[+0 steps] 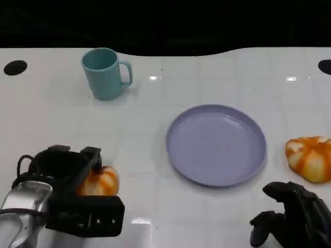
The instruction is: Grasp the bread from the table and place it into the plate.
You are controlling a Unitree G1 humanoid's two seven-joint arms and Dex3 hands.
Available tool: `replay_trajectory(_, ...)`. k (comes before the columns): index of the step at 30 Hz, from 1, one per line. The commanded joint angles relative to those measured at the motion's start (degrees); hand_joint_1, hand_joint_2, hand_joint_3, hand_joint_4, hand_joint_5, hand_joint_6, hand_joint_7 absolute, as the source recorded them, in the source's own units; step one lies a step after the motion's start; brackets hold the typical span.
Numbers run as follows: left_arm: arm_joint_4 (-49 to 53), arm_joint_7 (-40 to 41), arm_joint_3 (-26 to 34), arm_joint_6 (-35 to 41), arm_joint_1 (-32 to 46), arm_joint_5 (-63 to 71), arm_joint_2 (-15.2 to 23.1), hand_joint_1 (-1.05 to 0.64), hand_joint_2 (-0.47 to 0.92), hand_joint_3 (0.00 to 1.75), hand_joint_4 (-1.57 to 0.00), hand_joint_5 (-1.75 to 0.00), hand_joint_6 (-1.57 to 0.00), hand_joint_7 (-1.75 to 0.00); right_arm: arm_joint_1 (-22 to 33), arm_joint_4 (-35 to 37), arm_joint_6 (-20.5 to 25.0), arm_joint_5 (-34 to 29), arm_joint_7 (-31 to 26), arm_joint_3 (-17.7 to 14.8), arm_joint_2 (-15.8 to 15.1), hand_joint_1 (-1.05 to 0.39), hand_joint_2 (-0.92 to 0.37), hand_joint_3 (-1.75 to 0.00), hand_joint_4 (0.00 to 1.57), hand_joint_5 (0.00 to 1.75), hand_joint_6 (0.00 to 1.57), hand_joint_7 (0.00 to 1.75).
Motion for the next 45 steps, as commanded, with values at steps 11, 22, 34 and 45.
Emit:
replay_trajectory(11,26.16,30.90,-6.07,-11.57,-6.18,-0.14,-1.35,-0.42,0.34,1.75,-1.39,-1.75,-0.78,-1.63,0.44,-1.08,0.03,0.61,-0.19,-0.29,-0.58,-0.60,-0.92,-0.33,1.57,0.60,1.57,0.22)
replay_trajectory(22,27.83,41.68,-5.94,-15.68,-8.30,-2.68,-1.41,-0.36,0.23,1.75,-1.57,-1.75,-0.91,-1.74,-0.04,-0.26,-0.30,0.40,-0.28,-0.69,-0.75,-0.61,-0.92,-0.32,1.57,0.61,1.57,0.25)
replay_trajectory(34,13.37,35.02,-2.50,-15.67,-9.66,-5.77,0.04,-0.51,0.36,1.75,-1.57,-1.75,-1.00,-1.75,-2.03,3.44,-1.06,0.99,1.82,-1.61,-0.72,-0.59,-0.92,-0.34,1.57,0.61,1.57,0.24)
replay_trajectory(45,14.07,32.84,-2.24,-18.44,-15.62,-8.34,-5.49,-0.64,0.40,1.72,-1.51,-1.75,-1.04,-1.75,-2.99,5.39,-1.57,0.60,3.59,-2.58,-0.81,-0.59,-0.92,-0.31,1.57,0.59,1.57,0.24)
